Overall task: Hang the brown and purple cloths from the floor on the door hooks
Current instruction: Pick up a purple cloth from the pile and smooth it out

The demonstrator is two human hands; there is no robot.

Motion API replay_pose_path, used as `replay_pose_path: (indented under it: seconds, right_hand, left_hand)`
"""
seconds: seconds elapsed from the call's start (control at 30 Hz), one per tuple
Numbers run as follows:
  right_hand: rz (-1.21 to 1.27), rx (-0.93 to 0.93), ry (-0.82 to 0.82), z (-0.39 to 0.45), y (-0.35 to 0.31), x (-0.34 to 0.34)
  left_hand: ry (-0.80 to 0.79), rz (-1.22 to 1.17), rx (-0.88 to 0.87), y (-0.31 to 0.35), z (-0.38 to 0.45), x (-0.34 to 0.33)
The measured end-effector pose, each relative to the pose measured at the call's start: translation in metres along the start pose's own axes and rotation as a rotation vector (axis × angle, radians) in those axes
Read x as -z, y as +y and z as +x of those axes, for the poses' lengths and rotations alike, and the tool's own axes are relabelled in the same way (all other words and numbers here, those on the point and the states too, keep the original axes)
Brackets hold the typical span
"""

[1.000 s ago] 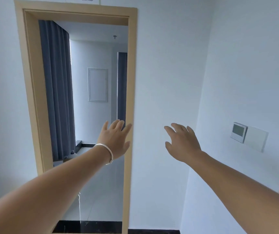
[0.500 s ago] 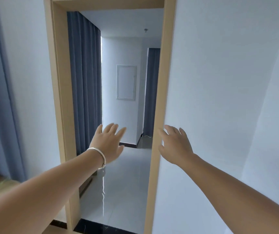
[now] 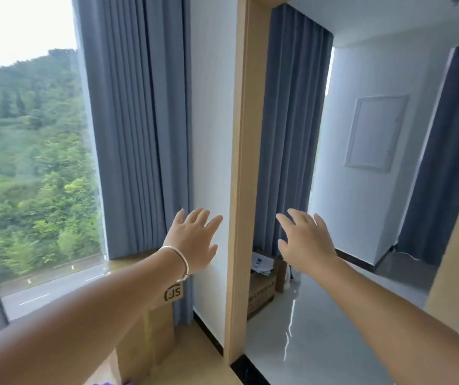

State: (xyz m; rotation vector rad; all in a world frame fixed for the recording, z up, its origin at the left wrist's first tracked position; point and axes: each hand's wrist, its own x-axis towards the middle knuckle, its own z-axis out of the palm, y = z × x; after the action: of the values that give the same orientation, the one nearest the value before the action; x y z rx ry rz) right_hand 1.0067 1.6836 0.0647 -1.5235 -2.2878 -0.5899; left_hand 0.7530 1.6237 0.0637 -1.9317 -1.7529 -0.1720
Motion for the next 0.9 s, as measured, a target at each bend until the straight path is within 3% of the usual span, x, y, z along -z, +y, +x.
replay_pose_path:
  seconds: [0.47, 0.67, 0.9]
  right_hand:
    - [0.233, 0.467, -0.004, 0.146, -0.254, -0.078]
    - [0.223, 0.606, -0.016, 0.207, -0.358, -0.106]
    - [0.285, 0.69, -0.081, 0.246, -0.469, -0.169]
  left_hand:
    - [-0.174, 0.101, 0.437, -0.221, -0.075, -0.085]
    - [-0.165, 0.112, 0.569, -0.323, -0.091, -0.136]
    - [-0.259, 0.1, 0.669, -0.411, -0.127, -0.228]
